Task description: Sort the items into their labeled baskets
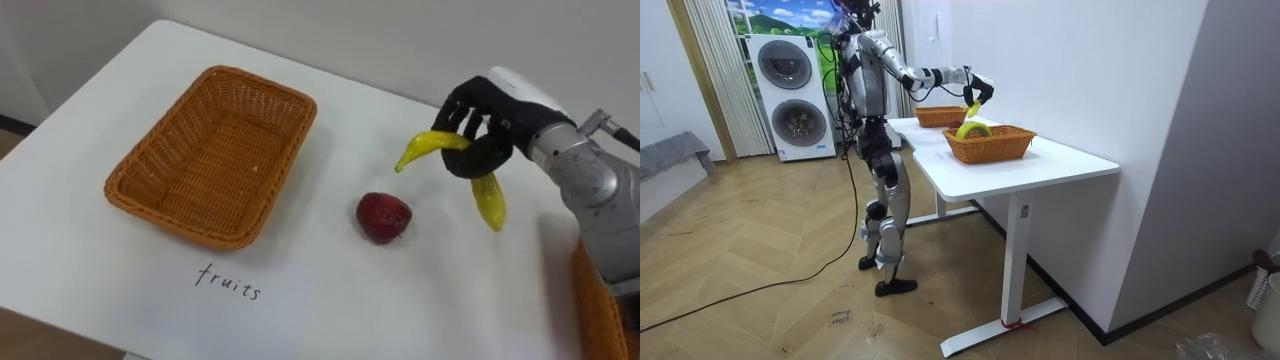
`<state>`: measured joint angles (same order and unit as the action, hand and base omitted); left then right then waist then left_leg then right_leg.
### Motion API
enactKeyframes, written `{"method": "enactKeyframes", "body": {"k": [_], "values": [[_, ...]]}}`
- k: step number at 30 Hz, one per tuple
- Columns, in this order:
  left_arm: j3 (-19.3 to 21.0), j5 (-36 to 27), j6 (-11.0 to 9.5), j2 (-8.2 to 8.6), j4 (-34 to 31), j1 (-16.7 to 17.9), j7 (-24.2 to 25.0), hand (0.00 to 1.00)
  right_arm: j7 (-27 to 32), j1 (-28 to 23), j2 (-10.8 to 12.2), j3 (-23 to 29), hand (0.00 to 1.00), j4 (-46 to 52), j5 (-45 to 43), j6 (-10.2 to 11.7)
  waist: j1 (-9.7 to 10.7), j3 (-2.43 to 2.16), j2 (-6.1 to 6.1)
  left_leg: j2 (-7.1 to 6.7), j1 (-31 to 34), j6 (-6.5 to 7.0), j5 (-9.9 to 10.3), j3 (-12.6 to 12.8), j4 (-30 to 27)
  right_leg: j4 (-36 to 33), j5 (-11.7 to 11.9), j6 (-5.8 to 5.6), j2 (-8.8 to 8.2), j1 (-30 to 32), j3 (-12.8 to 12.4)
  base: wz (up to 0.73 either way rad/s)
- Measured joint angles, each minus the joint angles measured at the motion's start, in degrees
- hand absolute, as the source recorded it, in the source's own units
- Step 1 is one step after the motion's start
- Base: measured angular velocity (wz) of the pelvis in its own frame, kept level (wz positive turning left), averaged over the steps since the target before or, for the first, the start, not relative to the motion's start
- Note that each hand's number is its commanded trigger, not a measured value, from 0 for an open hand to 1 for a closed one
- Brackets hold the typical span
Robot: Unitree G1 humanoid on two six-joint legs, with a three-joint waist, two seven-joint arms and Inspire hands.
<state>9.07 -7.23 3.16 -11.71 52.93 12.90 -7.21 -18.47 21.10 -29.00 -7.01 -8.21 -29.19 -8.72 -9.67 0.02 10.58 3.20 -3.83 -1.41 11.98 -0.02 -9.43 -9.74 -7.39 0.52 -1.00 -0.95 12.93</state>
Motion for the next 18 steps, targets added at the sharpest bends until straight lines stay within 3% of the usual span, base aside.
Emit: {"method": "enactKeyframes", "body": {"k": [3,9,18], "values": [[0.4,0.0,0.0,0.05,0.0,0.5,0.0,0.0,0.0,0.0,0.0,1.3,1.0,2.3,-0.6,0.0,-0.2,0.08,0.17,-0.02,0.1,0.0,0.0,-0.2,0.1,0.0,0.0,0.0,-0.01,-0.2,0.0,0.04],[0.2,0.0,-0.7,0.05,0.1,1.1,0.0,0.0,0.4,2.0,0.0,1.6,1.0,9.0,-0.6,-0.1,0.1,0.69,-0.68,-0.04,0.2,-0.01,0.0,-0.4,0.0,0.0,0.0,-0.06,-0.08,-0.5,0.6,0.02],[-1.2,-0.1,-1.1,0.85,0.3,0.6,-1.1,0.0,4.6,3.0,0.9,-1.2,1.0,20.6,-2.5,-0.1,-3.0,0.49,-0.44,-0.02,0.2,-0.04,0.0,-0.5,0.4,-0.1,-0.1,-0.08,-0.01,-0.2,1.0,0.01]]}}
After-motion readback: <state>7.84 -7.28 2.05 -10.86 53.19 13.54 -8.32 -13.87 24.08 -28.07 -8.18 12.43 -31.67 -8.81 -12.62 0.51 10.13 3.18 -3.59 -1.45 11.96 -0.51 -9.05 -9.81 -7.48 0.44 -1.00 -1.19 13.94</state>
